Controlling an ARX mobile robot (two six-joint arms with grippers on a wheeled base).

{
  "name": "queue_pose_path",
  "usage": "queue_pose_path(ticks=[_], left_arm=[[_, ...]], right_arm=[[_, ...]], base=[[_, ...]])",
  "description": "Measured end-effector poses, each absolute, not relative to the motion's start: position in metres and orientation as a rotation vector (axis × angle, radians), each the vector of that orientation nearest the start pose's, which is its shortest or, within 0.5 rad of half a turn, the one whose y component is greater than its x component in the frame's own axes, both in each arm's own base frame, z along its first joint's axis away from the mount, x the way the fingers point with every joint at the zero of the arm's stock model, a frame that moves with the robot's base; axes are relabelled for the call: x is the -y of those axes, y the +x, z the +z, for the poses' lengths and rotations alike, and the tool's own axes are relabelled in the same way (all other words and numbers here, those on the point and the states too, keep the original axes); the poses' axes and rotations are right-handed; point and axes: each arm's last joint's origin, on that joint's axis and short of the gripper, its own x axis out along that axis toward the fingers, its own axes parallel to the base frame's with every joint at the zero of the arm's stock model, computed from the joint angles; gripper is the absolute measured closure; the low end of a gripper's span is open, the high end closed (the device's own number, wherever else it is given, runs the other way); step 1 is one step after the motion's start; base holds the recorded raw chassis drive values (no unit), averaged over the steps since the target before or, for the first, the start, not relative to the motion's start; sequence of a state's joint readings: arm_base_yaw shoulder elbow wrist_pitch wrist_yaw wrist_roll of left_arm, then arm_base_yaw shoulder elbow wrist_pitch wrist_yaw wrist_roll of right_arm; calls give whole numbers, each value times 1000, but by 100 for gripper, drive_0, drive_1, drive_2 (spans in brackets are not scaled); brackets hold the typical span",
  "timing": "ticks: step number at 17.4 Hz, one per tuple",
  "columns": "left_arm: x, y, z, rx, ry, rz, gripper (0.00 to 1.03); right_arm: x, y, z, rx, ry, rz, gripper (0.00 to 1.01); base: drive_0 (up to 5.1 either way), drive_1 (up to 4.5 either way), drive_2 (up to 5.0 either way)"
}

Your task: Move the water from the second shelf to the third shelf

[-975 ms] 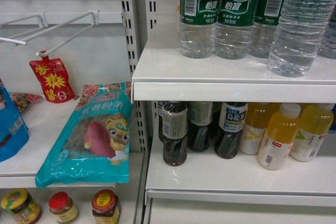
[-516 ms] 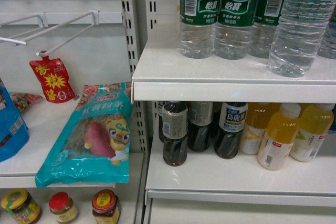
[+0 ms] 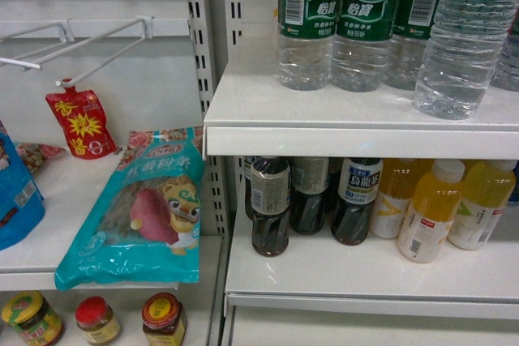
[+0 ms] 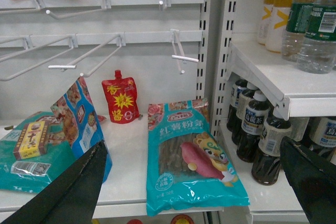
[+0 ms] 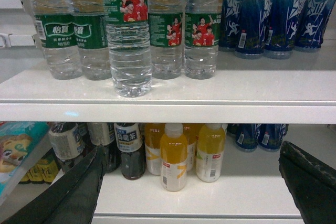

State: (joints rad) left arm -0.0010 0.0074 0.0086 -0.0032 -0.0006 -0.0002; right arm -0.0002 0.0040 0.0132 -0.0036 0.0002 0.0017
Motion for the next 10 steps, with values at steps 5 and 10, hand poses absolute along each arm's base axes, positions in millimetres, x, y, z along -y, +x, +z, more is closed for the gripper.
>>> queue_pose_path(ticks=[5, 10], left_arm=[[0, 98, 166, 0, 0, 0, 5], [0, 98, 166, -2, 0, -1, 5]], right_arm=[[0, 97, 168, 9, 2, 0, 3], [0, 97, 167, 7, 2, 0, 3]], base=[[0, 0, 0], [0, 0, 0]])
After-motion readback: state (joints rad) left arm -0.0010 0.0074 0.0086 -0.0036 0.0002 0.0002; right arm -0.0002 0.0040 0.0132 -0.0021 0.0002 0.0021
